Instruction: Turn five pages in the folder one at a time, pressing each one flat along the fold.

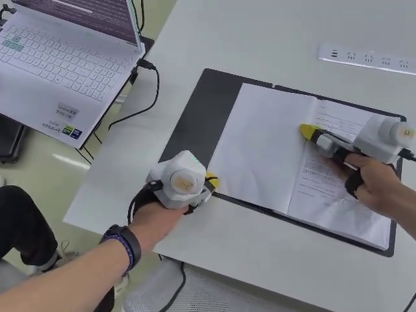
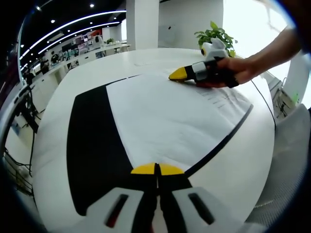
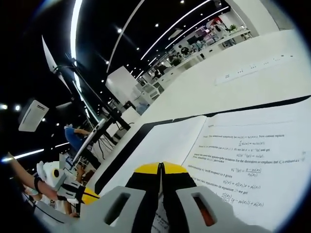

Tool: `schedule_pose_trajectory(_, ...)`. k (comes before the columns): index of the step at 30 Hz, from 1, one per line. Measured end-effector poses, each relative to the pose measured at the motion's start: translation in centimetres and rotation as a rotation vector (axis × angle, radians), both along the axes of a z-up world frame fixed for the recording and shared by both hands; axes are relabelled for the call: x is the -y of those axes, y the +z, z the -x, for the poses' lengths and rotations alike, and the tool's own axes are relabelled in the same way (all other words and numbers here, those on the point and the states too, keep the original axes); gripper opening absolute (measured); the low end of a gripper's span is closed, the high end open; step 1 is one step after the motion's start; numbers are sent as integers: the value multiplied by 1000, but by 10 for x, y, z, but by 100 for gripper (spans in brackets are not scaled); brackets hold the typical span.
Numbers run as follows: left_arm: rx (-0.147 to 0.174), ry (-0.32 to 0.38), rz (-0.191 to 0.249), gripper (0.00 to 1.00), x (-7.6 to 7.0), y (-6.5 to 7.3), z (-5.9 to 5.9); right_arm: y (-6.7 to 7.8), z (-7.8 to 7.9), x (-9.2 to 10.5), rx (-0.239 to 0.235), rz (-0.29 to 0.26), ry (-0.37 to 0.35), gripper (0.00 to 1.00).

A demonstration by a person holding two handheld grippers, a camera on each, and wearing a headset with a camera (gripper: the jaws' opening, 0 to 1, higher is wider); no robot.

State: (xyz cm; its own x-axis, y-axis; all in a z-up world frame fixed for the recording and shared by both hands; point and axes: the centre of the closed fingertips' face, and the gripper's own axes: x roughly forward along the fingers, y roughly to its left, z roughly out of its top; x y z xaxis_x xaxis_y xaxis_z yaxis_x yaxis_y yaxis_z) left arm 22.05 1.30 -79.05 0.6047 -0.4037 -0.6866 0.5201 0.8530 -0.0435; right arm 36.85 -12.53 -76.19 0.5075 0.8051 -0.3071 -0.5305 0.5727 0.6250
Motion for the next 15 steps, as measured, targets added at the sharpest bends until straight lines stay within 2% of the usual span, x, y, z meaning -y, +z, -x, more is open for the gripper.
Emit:
schedule_pose_trajectory(5, 1, 0, 0, 0, 0, 0, 0, 2, 16, -2, 10, 9, 29, 0)
schedule_pose_trajectory(10, 3, -6, 1, 0, 0, 1, 0, 4, 38, -4, 7, -16, 57, 0)
schedule_pose_trajectory(15, 2, -7, 1, 0, 0, 1, 0, 4, 50, -3, 7, -15, 71, 0)
